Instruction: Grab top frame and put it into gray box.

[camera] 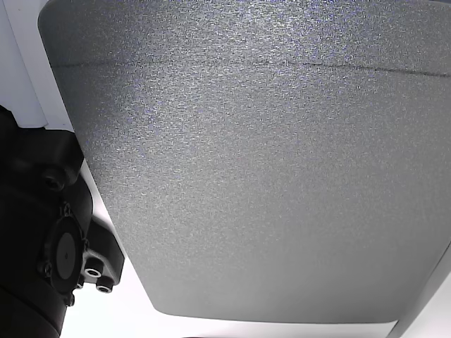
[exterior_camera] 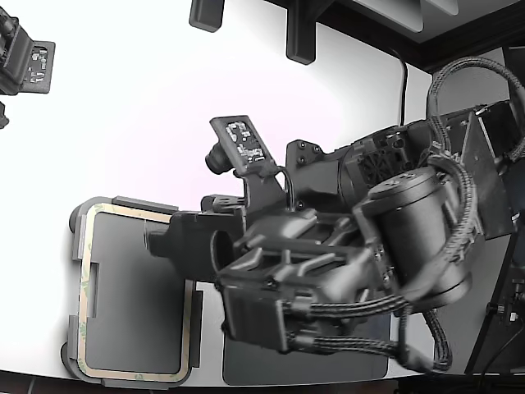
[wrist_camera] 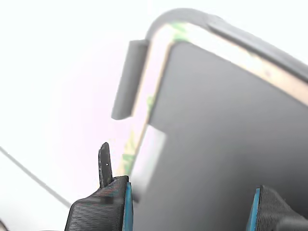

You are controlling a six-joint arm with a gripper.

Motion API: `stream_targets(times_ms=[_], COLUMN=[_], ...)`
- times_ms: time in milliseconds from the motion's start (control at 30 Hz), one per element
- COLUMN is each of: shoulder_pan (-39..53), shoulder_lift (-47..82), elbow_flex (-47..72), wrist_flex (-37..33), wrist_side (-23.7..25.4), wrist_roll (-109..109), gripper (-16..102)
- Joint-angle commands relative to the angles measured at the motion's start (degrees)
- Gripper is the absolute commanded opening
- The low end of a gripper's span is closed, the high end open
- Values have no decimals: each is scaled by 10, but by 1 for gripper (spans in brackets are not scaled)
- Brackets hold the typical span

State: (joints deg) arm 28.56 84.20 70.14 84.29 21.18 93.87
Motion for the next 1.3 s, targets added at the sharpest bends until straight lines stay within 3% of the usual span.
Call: stream_targets(times_ms=[0, 167, 567, 733, 833, 967, 1267], shoulder_pan=[-12, -77, -285, -299, -297, -292, -292], shoulder_lift=[116, 271, 629, 760, 838, 852, 852], elbow_flex=[108, 250, 582, 724, 797, 810, 810], wrist_flex=[-91, -161, -244, -304, -288, -289, -289], wrist_side=[66, 48, -134, -142, -148, -163, -142], wrist_roll=[-275, -522, -836, -862, -869, -882, -869], gripper=[100, 100, 100, 100, 100, 100, 100])
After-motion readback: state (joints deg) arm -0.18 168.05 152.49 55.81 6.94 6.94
